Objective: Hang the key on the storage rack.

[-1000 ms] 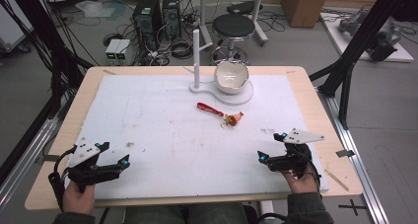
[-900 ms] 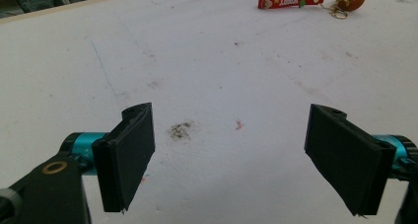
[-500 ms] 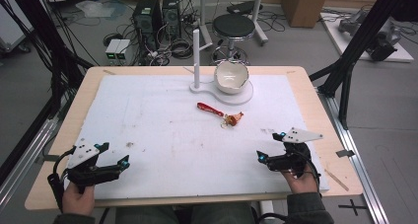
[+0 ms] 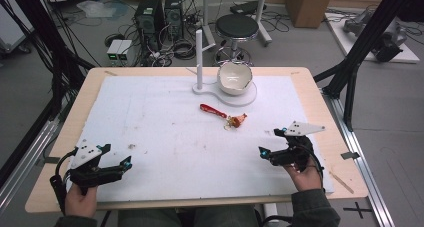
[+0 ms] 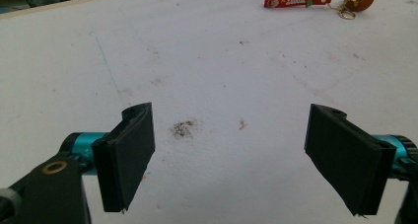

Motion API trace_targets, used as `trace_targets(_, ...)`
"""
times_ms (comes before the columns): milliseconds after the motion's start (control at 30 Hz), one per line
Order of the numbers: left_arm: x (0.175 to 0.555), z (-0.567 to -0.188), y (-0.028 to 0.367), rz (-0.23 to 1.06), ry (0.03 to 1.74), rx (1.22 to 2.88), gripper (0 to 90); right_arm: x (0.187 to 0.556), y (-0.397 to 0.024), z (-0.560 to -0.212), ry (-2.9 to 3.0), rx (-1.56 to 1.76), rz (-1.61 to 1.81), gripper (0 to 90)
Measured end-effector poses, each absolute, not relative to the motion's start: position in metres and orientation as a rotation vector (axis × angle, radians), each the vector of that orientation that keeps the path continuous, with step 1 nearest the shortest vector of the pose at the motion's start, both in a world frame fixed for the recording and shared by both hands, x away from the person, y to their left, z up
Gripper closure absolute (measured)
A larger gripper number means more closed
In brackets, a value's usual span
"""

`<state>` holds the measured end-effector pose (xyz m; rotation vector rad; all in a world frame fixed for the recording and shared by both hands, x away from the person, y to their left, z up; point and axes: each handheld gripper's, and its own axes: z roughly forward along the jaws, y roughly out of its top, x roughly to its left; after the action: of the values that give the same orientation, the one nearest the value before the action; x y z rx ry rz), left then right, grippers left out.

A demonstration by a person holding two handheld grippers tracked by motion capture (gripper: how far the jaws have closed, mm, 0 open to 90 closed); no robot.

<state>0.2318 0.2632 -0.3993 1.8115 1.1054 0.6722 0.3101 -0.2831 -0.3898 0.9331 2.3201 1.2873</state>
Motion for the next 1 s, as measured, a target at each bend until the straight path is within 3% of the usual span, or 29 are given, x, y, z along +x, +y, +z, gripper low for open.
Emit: trace_targets(1000,0.233,-0.4,0.264,0.661,1.11,1.818,19.7,0.373,-0.258,-0.36,2.425,0.915,1.249,10.2)
